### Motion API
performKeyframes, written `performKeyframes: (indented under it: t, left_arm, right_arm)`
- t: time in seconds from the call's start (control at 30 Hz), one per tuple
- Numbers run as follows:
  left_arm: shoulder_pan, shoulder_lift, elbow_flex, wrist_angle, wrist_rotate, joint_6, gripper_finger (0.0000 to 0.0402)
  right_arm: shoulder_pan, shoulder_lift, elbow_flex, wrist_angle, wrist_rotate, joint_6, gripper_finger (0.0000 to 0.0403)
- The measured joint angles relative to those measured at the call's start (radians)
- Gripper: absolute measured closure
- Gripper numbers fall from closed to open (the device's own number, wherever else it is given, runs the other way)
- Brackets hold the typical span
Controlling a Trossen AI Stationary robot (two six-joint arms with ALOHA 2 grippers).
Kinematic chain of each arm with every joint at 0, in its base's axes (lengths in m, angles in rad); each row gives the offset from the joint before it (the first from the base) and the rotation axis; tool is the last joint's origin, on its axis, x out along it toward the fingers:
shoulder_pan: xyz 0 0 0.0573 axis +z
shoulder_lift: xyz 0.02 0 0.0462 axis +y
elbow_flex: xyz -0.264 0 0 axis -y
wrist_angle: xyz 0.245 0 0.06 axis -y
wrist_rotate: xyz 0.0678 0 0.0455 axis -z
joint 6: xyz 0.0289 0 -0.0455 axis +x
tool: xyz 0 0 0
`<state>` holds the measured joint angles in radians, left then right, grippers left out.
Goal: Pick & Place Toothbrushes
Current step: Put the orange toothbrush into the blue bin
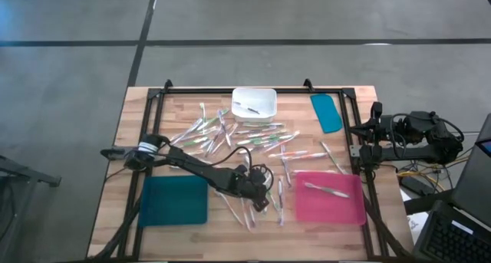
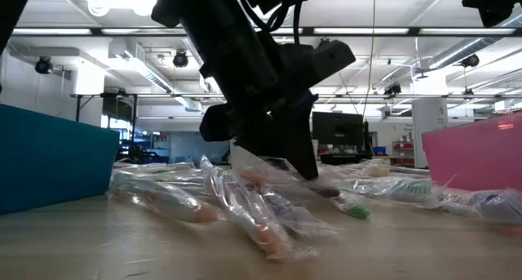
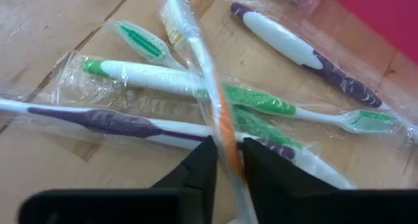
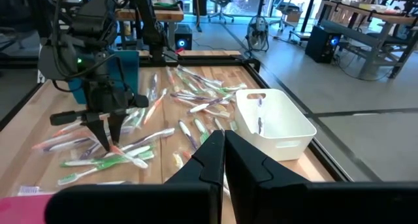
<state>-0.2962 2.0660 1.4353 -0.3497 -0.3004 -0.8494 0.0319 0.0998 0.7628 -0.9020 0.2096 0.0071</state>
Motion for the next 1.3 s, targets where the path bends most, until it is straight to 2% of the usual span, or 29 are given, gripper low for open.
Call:
performKeyframes:
  t: [0.2,0.47,0.73,1.03,1.17,1.3]
  left_arm:
    - [0.0,-0.006,0.0,0.03,0.0,0.02,0.0387]
    - [0.007,-0.096,0.0,0.016,-0.023,0.135,0.0376]
    - [0.007,-0.298,0.0,-0.051,-0.048,0.372,0.0381]
    - [0.0,-0.548,0.0,-0.287,-0.054,0.655,0.0379]
    - [0.0,-0.646,-0.001,-0.481,-0.064,0.719,0.0379]
    - [-0.01,-0.731,-0.001,-0.662,-0.053,0.675,0.0379]
  right_arm:
    - [0.0,0.0,0.0,0.0,0.0,0.0,0.0394]
    - [0.0,0.0,0.0,0.0,0.0,0.0,0.0394]
    - [0.0,0.0,0.0,0.0,0.0,0.0,0.0394]
    - [0.0,0.0,0.0,0.0,0.0,0.0,0.0394]
    - [0.0,0.0,0.0,0.0,0.0,0.0,0.0394]
    - [0.0,0.0,0.0,0.0,0.0,0.0,0.0394]
